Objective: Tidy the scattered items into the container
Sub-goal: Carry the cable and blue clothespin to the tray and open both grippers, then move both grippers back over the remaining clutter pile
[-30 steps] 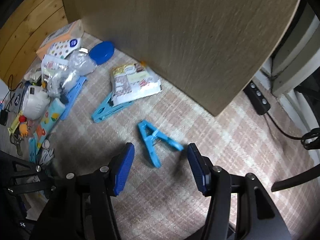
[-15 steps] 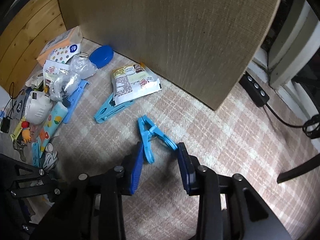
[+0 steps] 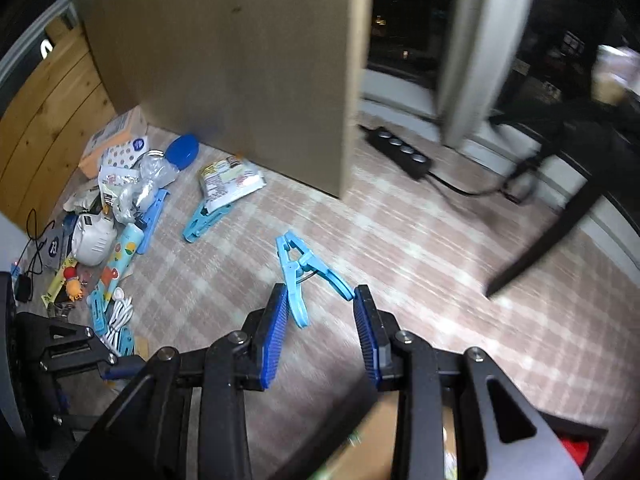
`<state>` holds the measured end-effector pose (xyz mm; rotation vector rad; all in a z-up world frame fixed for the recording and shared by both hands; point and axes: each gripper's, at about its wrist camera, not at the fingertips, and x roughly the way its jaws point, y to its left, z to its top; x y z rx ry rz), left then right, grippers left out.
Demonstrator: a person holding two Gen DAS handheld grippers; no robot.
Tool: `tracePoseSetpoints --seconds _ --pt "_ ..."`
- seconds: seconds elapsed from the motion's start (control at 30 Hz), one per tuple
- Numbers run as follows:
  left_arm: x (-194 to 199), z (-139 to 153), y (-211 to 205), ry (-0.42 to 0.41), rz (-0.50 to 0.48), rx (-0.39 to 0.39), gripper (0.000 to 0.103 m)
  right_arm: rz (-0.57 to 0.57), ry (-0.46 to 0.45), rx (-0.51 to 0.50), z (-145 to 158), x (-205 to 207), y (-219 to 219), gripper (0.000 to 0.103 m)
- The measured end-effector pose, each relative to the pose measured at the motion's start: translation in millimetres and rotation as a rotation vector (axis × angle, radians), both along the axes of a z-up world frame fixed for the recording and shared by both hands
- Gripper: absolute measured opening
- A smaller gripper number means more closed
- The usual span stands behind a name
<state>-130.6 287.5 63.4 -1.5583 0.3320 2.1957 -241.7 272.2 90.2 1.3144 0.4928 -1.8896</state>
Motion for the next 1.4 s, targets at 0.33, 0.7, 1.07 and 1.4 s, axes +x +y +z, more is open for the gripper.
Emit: tracePoseSetpoints --seconds 0.33,0.7,1.07,1.4 --pt "27.2 45.6 35.5 0.062 -0.074 0.023 0.016 -0.183 0.023 -0.016 29.0 17.2 96.7 0.033" --pt "79.2 66.5 110.5 0.068 -0.196 0.085 0.016 -0.349 0.039 -0.016 49.6 62.9 221.7 0.033" --pt "117.5 86.8 151.3 0.139 -0.25 0.066 0.053 -0.482 0.074 0.0 65.7 87.3 288.3 0.049" --pt "150.6 110.0 130.8 0.203 -0.267 0.075 0.053 -0.488 0.1 -0.049 87.3 131.5 298.9 0.05"
